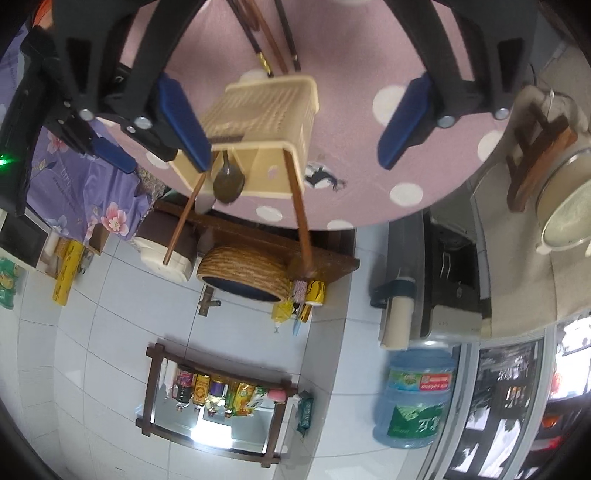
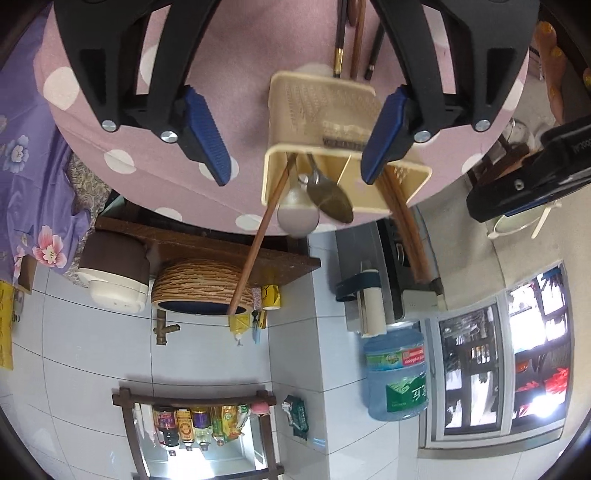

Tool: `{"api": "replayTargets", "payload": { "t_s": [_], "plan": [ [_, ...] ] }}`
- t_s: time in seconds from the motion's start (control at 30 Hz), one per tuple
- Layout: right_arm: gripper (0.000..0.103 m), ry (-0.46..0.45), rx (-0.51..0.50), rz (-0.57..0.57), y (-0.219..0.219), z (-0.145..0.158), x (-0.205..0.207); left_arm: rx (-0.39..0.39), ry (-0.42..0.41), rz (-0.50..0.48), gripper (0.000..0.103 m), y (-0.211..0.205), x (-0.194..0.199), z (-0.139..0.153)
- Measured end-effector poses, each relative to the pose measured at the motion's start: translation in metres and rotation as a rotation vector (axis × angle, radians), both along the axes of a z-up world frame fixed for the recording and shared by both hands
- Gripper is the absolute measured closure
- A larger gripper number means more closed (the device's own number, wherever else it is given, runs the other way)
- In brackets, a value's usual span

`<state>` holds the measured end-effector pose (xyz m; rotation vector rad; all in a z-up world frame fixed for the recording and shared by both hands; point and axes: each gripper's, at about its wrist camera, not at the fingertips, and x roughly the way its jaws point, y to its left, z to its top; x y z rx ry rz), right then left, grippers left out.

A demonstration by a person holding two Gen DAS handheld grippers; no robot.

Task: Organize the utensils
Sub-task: 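Move both tools back down to the remaining utensils beside the caddy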

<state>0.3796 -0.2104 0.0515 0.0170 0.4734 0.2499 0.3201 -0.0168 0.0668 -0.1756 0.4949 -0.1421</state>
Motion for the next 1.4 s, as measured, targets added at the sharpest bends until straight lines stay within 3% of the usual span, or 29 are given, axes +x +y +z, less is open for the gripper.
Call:
{"api": "replayTargets", "payload": {
  "t_s": [0.27, 0.37, 0.53, 0.83, 0.93, 1.1, 1.27, 1.4],
  "plan": [
    [0.023, 0.097, -0.108, -0.020, 0.002, -0.038, -0.048, 0.087, 0.178, 0.037, 0.005, 0.004, -0.023, -0.058],
    [0.023, 0.129, -0.125, -0.039, -0.004, -0.054, -0.063, 0.058, 0.254, 0.049, 0.005, 0.011, -0.027, -0.083],
    [0.022, 0.190, -0.110, -0.044, -0.012, -0.078, -0.081, 0.083, 0.261, 0.077, 0.005, 0.013, -0.036, -0.105],
    [0.022, 0.241, -0.093, -0.093, -0.027, -0.100, -0.096, 0.202, 0.344, 0.003, 0.005, -0.013, -0.038, -0.127],
    [0.022, 0.245, -0.089, -0.116, -0.033, -0.099, -0.096, 0.185, 0.385, -0.011, 0.008, -0.014, -0.036, -0.134],
    [0.022, 0.240, -0.063, -0.136, -0.042, -0.098, -0.099, 0.191, 0.434, -0.046, 0.030, -0.022, -0.037, -0.144],
    [0.021, 0.255, -0.043, -0.142, -0.045, -0.102, -0.098, 0.183, 0.466, -0.076, 0.039, -0.030, -0.034, -0.151],
    [0.021, 0.256, -0.048, -0.133, -0.042, -0.102, -0.099, 0.183, 0.463, -0.083, 0.039, -0.037, -0.033, -0.152]
  ]
}}
